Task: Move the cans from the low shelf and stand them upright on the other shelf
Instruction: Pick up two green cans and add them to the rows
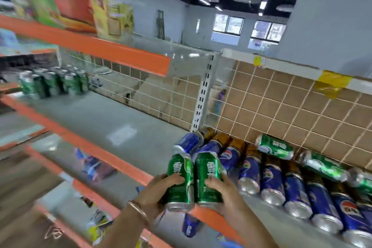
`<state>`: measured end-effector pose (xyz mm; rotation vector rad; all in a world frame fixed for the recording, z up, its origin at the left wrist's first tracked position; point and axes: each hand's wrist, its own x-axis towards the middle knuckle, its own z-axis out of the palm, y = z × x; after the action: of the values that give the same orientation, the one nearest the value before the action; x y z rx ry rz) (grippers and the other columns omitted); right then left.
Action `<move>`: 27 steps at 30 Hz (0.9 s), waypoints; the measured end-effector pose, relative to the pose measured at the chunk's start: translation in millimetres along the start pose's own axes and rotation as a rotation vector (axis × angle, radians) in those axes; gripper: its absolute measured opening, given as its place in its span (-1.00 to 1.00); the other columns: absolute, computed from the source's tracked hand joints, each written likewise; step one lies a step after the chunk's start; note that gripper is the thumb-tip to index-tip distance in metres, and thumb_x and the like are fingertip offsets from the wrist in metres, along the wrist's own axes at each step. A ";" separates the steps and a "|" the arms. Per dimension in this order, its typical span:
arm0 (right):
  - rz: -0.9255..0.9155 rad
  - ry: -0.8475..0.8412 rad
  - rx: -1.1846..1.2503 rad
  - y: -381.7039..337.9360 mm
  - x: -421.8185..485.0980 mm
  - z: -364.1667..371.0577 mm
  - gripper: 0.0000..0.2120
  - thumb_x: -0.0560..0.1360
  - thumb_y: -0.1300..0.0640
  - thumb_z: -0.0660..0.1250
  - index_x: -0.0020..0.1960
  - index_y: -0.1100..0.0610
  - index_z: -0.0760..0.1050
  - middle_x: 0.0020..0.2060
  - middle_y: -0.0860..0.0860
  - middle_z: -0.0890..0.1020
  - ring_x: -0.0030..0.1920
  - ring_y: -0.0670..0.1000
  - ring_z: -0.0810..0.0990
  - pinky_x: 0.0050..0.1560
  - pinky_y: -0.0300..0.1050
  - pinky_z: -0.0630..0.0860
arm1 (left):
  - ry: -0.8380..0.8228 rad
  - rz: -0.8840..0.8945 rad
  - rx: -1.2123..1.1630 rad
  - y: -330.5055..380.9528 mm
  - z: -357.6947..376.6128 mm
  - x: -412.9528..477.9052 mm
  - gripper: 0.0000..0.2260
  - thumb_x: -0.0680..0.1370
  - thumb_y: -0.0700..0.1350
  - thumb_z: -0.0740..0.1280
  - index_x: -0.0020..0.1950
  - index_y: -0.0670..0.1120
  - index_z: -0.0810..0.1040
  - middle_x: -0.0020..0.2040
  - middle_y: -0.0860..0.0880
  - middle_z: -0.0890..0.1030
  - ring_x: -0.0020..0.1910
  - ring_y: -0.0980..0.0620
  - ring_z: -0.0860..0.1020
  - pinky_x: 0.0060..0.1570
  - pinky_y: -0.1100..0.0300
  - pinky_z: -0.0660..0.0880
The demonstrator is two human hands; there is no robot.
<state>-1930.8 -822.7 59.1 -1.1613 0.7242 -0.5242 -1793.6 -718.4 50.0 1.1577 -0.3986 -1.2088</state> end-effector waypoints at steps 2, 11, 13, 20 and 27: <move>0.010 -0.071 0.034 10.3 3.9 36.7 -0.73 0.34 0.32 0.38 0.05 0.24 0.58 -0.19 0.21 0.70 -0.19 0.18 0.69 -0.12 0.13 0.63 | 0.088 0.045 -0.013 10.4 -34.9 -16.4 -0.83 0.31 -0.32 0.42 -0.13 -0.32 0.59 -0.27 -0.24 0.67 -0.39 -0.08 0.64 -0.39 0.14 0.60; 0.102 -0.213 -0.096 40.7 35.2 170.1 -0.58 0.20 0.14 0.41 0.04 0.22 0.58 -0.13 0.26 0.68 -0.13 0.27 0.65 -0.03 0.27 0.55 | 0.348 0.190 -0.106 47.1 -153.6 -62.3 -0.88 0.45 -0.37 0.32 -0.06 -0.25 0.60 -0.24 -0.17 0.69 -0.33 -0.04 0.66 -0.34 0.18 0.61; 0.119 -0.276 -0.117 41.8 45.3 189.0 -0.72 0.31 0.17 0.37 0.01 0.19 0.57 -0.24 0.18 0.69 -0.29 0.14 0.66 -0.28 -0.06 0.57 | 0.381 0.181 -0.109 55.0 -172.3 -63.9 -0.90 0.46 -0.32 0.33 -0.07 -0.24 0.61 -0.24 -0.16 0.69 -0.33 -0.04 0.65 -0.33 0.20 0.61; 0.143 -0.411 -0.071 47.2 112.6 260.3 -0.51 0.22 0.17 0.37 0.14 0.23 0.52 -0.14 0.24 0.68 -0.20 0.18 0.66 -0.32 -0.05 0.56 | 0.458 0.164 -0.143 92.2 -241.5 -43.0 -0.91 0.48 -0.27 0.34 -0.06 -0.26 0.58 -0.22 -0.20 0.69 -0.33 -0.07 0.66 -0.35 0.19 0.60; 0.156 -0.448 -0.076 60.7 211.7 346.4 -0.28 0.08 0.06 0.51 0.22 0.22 0.50 0.08 0.34 0.61 0.10 0.38 0.59 0.17 0.48 0.40 | 0.526 0.201 -0.108 150.5 -332.1 4.9 -0.80 0.45 -0.26 0.39 0.04 -0.29 0.56 -0.16 -0.23 0.69 -0.27 -0.11 0.67 -0.32 0.17 0.60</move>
<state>-1531.2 -734.4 27.4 -1.2263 0.4425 -0.0965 -1457.7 -577.0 37.9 1.2565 -0.0473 -0.7059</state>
